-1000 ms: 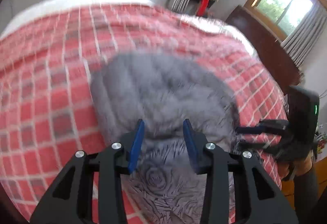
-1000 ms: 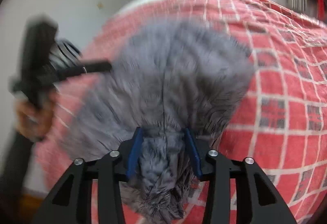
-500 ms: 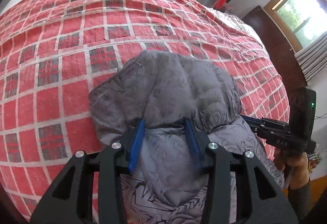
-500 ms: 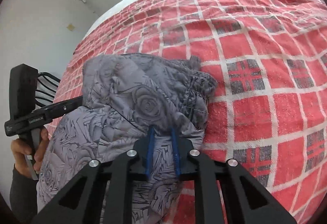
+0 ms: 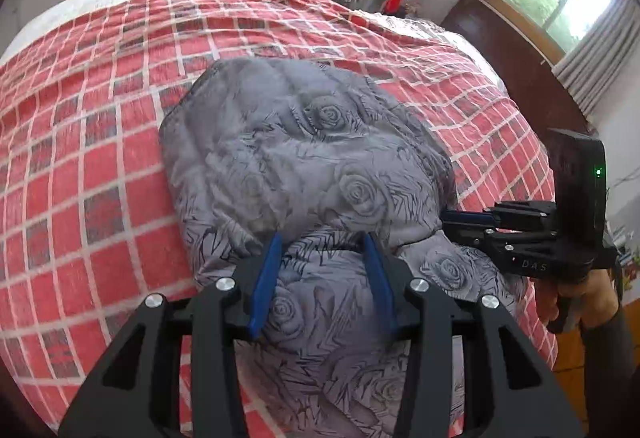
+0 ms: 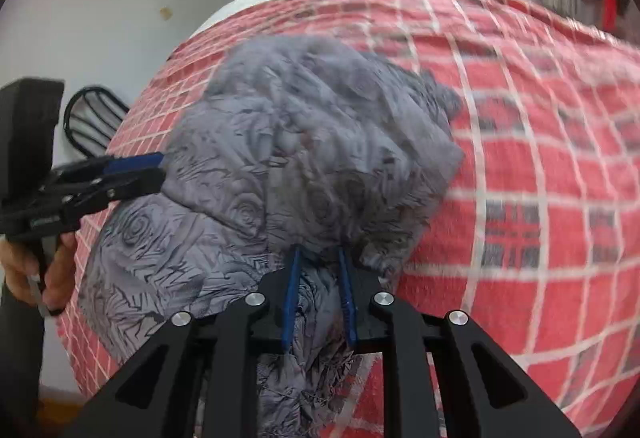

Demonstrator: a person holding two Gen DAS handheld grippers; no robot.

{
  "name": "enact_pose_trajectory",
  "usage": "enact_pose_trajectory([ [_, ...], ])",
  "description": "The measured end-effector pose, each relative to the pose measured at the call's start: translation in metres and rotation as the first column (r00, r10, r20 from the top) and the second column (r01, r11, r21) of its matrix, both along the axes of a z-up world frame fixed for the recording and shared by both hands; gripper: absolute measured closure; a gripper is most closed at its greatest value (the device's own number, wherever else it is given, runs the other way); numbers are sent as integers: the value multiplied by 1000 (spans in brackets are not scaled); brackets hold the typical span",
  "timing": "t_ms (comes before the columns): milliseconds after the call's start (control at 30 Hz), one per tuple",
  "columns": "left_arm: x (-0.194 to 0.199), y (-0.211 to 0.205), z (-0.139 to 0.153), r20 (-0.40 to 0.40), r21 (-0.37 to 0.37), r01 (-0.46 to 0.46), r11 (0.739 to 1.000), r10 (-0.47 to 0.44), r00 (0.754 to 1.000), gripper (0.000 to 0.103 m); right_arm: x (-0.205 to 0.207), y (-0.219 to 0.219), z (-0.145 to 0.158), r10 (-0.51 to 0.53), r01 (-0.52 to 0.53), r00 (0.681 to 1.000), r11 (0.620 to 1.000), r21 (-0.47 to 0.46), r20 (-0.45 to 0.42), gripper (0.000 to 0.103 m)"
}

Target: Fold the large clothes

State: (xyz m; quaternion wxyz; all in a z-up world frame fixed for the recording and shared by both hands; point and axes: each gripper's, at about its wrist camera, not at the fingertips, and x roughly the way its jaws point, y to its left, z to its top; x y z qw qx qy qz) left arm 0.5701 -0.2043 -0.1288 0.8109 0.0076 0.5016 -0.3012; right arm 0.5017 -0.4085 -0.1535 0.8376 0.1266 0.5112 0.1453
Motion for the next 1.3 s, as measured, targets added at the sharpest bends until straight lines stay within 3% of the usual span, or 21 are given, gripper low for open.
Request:
enact_pose_trajectory([
  [100, -11, 10, 16, 6, 0, 3, 1000, -3, 1000, 61, -23, -6, 26, -4, 1, 999, 999, 44, 52, 83],
  [233, -62, 31, 42, 51, -74, 66, 995, -62, 997, 59, -67, -3, 54, 36, -49, 991, 993, 103, 127, 83],
  [333, -88, 34, 28, 29, -77, 94, 993, -92, 995, 59, -77, 13, 34, 66, -70, 993, 997, 39, 99, 83],
  [400, -93, 29, 7, 19, -31, 74, 997, -73, 997, 58, -71, 18, 10, 59, -60, 997, 998, 10, 52, 86],
  [467, -91, 27, -7, -1, -34, 66, 997, -66, 998, 58, -69, 24, -6, 62, -61, 997, 998, -24, 49, 86],
  [633, -87, 38, 0, -19, -78, 46, 996, -48, 999, 58, -77, 20, 7, 43, -43, 999, 999, -2, 26, 84],
  [667, -88, 46, 7, -20, -112, 43, 993, -45, 999, 50, -81, 15, 13, 40, -41, 999, 999, 31, 28, 76],
  [700, -89, 60, 17, -9, -158, 33, 987, -35, 999, 41, -86, 4, 22, 29, -32, 999, 994, 105, 33, 52],
  [733, -88, 69, 22, 7, -180, 19, 983, -18, 1000, 16, -88, -6, 27, 9, -14, 999, 988, 151, 33, 36],
  [767, -87, 80, 27, 29, -193, -6, 981, 12, 1000, 5, -89, -16, 31, -21, 14, 999, 982, 186, 34, 13],
  [800, -84, 91, 30, 42, -192, -35, 981, 44, 998, 5, -89, -29, 35, -55, 47, 998, 975, 217, 34, 10],
  [933, -48, 125, 14, -58, -168, -183, 969, 176, 983, 5, -70, -71, 18, -137, 144, 989, 921, 363, -45, 10],
  [1100, -21, 121, -3, -80, -180, -171, 969, 159, 984, 5, -37, -80, -3, -137, 153, 988, 882, 446, -70, 10],
  [1300, 2, 103, -26, -146, -281, -143, 949, 105, 984, 5, -8, -63, -15, -92, 114, 993, 875, 471, -69, 10],
])
